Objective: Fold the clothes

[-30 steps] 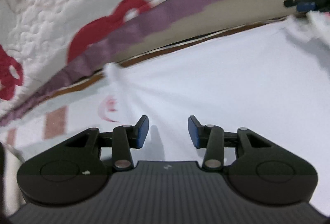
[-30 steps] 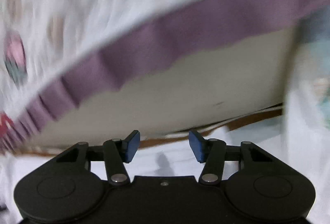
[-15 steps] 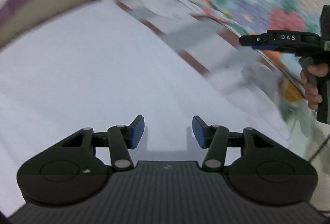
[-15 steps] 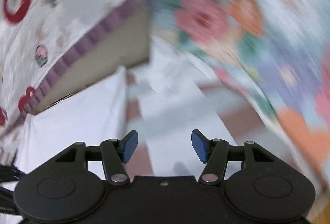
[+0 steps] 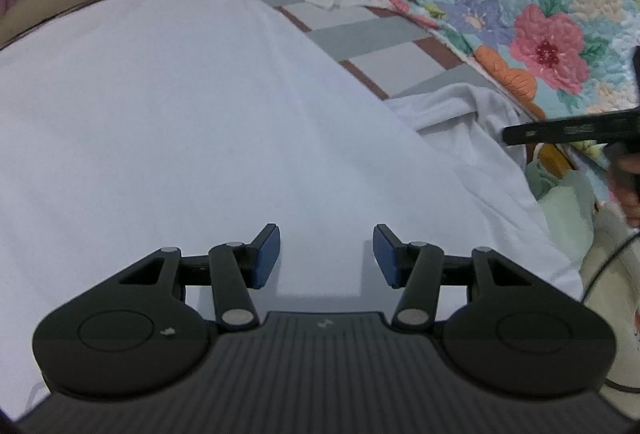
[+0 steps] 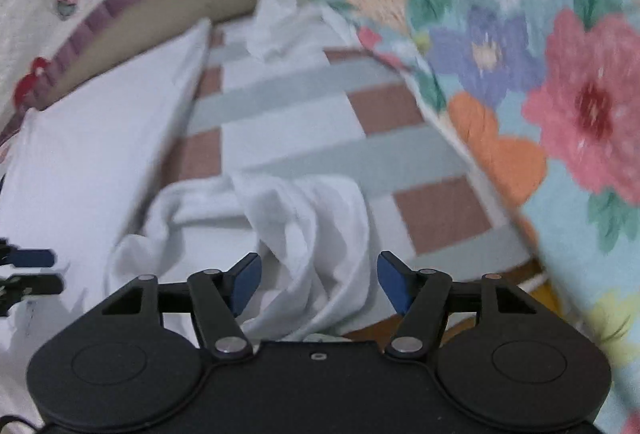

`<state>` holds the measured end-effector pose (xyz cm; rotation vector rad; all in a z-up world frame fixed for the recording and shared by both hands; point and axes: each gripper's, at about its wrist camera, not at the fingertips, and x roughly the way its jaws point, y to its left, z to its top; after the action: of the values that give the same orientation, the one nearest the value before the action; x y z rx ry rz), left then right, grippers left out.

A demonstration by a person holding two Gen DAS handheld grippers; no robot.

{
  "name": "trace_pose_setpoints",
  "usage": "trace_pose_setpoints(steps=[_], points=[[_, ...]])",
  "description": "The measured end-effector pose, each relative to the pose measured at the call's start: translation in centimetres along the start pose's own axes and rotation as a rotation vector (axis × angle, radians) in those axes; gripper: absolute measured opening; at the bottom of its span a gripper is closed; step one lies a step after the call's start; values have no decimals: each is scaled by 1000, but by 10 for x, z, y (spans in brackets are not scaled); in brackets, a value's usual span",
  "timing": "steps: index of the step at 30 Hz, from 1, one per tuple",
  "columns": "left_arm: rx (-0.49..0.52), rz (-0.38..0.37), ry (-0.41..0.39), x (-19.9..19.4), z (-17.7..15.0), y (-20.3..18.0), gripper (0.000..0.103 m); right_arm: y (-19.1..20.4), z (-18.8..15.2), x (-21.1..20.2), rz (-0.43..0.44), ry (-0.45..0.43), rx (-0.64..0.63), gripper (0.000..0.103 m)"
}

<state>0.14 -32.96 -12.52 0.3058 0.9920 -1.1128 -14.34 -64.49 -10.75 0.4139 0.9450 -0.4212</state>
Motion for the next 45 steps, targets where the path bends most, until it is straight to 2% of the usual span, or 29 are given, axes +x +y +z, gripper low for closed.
trace_pose_setpoints(steps=[1,3,4,5,6,9,13,15,18,21,27,28,29,30,32,34,41,45], points=[[0,-2,-6,-1,0,0,51,-2,-2,6,-10,-6,53,67],[-1,-7,-19,-2,-1,-1,51,-11,-6,9,19,-85,184,49],[-1,-9,-26,-3,-1,-1,51,-15,-8,8,44,-130,249,24],[-1,-11,-32,-4,-1,-2,51,-18,-9,7,61,-165,300,4],[-1,-14,-39,-5,-1,-2,51,-19,-6,2,51,-188,317,4],[-2,-20,-58,-7,-2,-3,51,-17,9,-25,-25,-279,304,4],[-3,-30,-84,-10,-2,-4,51,-11,26,-62,-199,-388,203,4],[8,-35,-83,-9,-3,-7,51,-15,34,-72,-268,-424,171,4],[34,-43,-67,-6,-5,-12,52,-29,43,-88,-339,-464,189,3],[43,-44,-52,-3,-7,-14,52,-35,51,-93,-418,-465,125,3],[43,-7,-46,-2,-10,-12,52,-28,73,-76,-514,-431,16,3],[37,-6,-44,-2,-10,-11,52,-25,77,-72,-531,-424,-4,4],[32,-4,-43,-2,-10,-10,52,-24,82,-67,-546,-411,-23,10],[26,-3,-41,-2,-10,-9,52,-23,86,-59,-547,-395,-29,14],[15,1,-39,-2,-11,-6,52,-27,90,-50,-503,-389,-8,39],[3,4,-36,-1,-11,-4,52,-32,90,-45,-451,-395,35,55],[-19,2,-30,1,-13,-1,52,-68,67,-55,-285,-415,196,65],[-22,2,-22,2,-14,-1,52,-105,51,-66,-274,-392,330,65]])
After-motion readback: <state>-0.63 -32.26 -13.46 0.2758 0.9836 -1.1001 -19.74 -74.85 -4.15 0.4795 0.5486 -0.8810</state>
